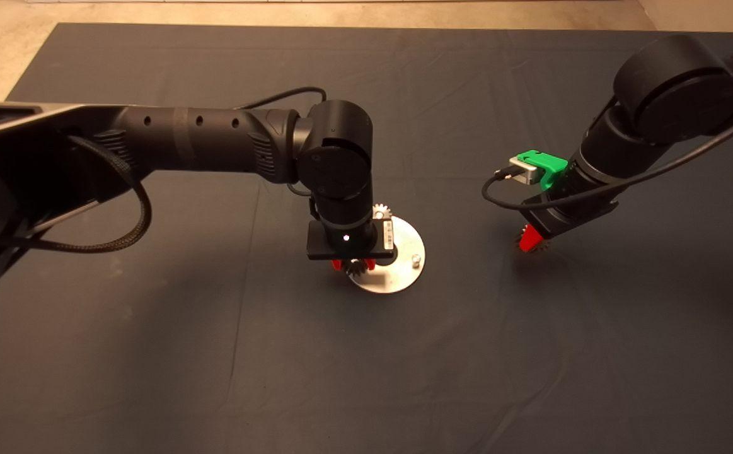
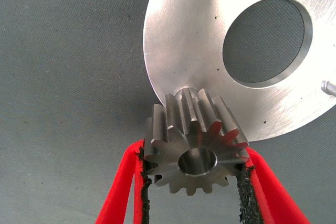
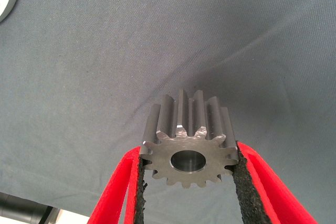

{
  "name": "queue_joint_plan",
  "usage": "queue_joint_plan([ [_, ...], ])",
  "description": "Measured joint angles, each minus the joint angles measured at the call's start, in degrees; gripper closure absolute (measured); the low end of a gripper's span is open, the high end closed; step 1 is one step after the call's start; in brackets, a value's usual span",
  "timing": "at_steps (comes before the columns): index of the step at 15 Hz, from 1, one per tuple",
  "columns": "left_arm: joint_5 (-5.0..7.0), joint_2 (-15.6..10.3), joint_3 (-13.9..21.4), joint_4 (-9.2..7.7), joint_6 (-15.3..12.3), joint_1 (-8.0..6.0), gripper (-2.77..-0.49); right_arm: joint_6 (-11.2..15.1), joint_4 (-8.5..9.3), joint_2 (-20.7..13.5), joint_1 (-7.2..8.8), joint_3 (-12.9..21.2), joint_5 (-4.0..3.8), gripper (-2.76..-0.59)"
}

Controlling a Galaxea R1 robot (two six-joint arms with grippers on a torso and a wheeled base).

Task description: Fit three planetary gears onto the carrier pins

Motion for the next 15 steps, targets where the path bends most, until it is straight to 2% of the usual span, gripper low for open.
queue_joint_plan([
  [1,-0.11,0.00,0.00,0.00,0.00,-0.01,-0.82,0.01,0.00,0.00,0.00,0.00,0.00,-0.97],
  [2,-0.73,-0.02,0.00,0.01,0.00,-0.01,-0.82,0.01,0.00,0.00,0.00,0.00,0.00,-0.97],
  [4,-2.73,0.00,0.00,0.00,0.02,-0.01,-0.82,0.00,0.00,0.00,0.00,0.00,0.00,-0.97],
  [5,-3.17,0.00,0.00,0.05,0.05,-0.01,-0.82,0.00,0.00,0.00,0.00,0.00,0.00,-0.97],
  [8,-3.12,-0.02,0.00,0.06,0.07,-0.01,-0.82,0.00,0.00,-0.01,0.00,0.00,0.00,-0.97],
  [10,-2.64,-0.21,0.00,0.07,0.07,0.00,-0.82,0.02,0.00,-0.02,0.00,0.00,0.00,-0.97],
  [12,-0.46,-0.30,0.00,0.16,0.06,0.00,-0.82,0.00,0.01,-0.01,0.00,0.00,-0.02,-0.97],
  [15,0.55,-0.51,0.00,1.07,0.06,0.00,-0.82,0.02,0.01,-0.02,0.00,0.00,0.00,-0.97],
])
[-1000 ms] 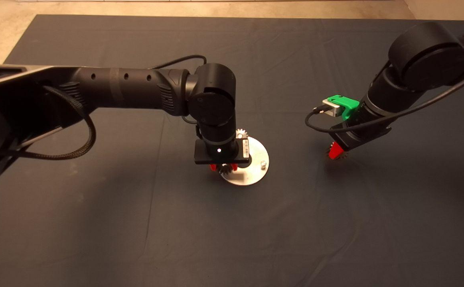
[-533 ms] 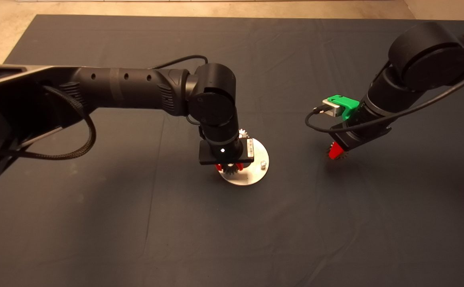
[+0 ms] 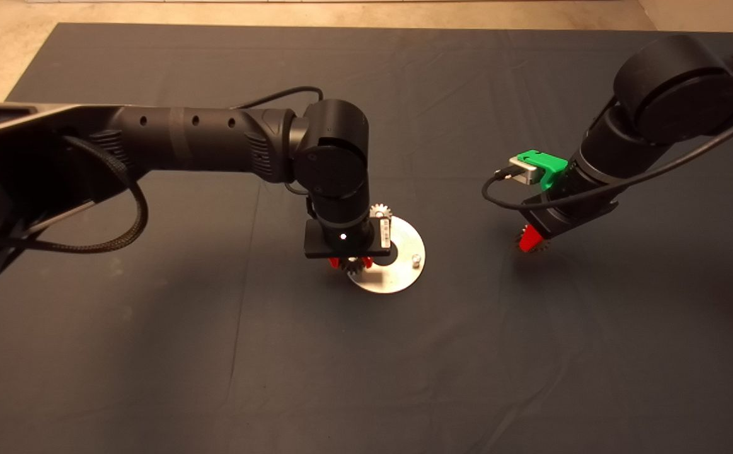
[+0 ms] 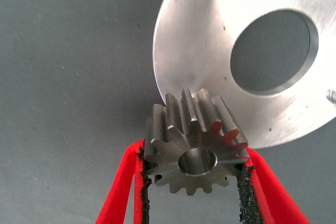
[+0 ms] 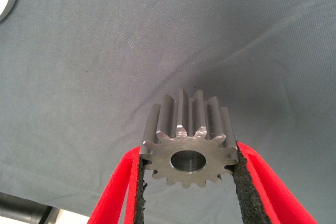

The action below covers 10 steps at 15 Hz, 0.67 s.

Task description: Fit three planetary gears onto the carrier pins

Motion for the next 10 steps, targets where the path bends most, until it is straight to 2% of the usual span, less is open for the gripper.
queue_joint_plan([
  [5,0.23,0.05,0.00,0.17,0.11,0.00,-0.82,-0.01,0.00,0.02,0.00,0.00,0.00,-0.97],
  [10,-0.71,1.51,0.02,0.20,0.06,0.01,-0.82,0.00,0.04,0.05,0.00,0.01,0.02,-0.97],
])
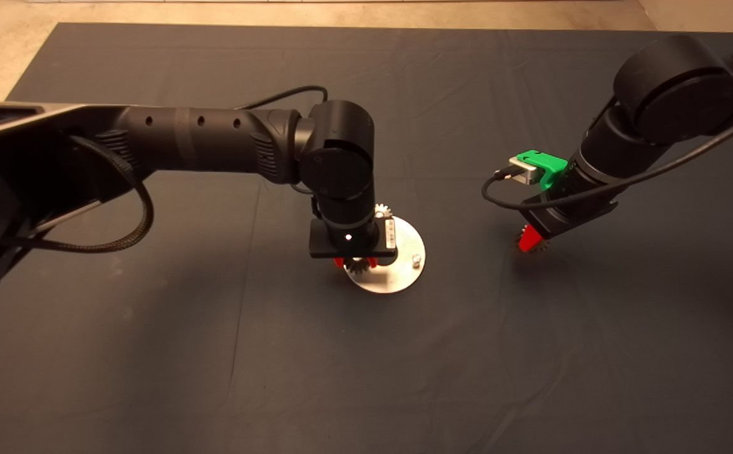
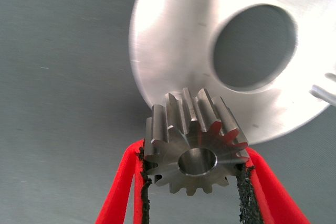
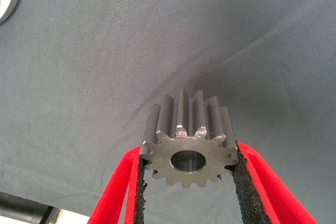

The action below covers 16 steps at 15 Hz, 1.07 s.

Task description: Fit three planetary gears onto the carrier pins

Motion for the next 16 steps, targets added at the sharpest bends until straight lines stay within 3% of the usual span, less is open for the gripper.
queue_joint_plan([
  [16,-0.08,-1.41,0.38,0.00,-0.12,0.30,-0.82,0.00,0.07,0.06,0.02,0.38,0.00,-0.97],
])
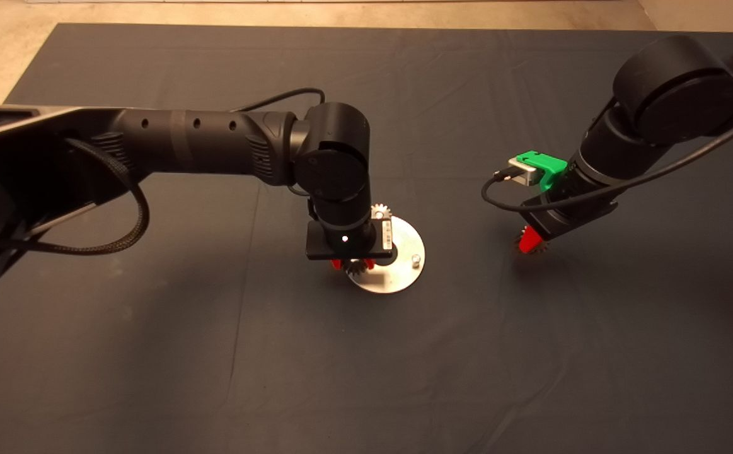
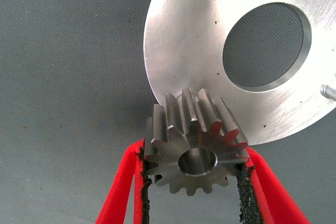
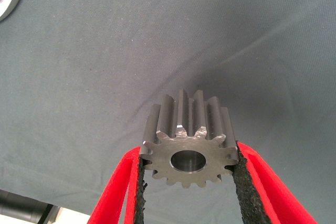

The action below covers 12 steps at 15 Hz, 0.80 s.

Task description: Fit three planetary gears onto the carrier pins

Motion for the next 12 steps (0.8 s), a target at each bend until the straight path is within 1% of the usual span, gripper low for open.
queue_joint_plan([
  [2,0.16,0.10,0.00,0.00,-0.02,0.00,-0.82,-0.01,0.02,0.00,0.00,0.05,0.00,-0.97],
  [10,0.07,0.10,0.00,0.00,-0.09,0.00,-0.82,0.00,0.02,0.00,0.00,0.05,0.00,-0.96],
  [11,-0.07,0.10,0.00,0.00,-0.11,0.00,-0.82,0.00,0.02,0.00,0.00,0.05,0.00,-0.96],
  [12,-1.12,0.10,0.00,0.00,-0.20,0.06,-0.82,0.00,0.02,0.00,0.00,0.05,0.00,-0.96],
])
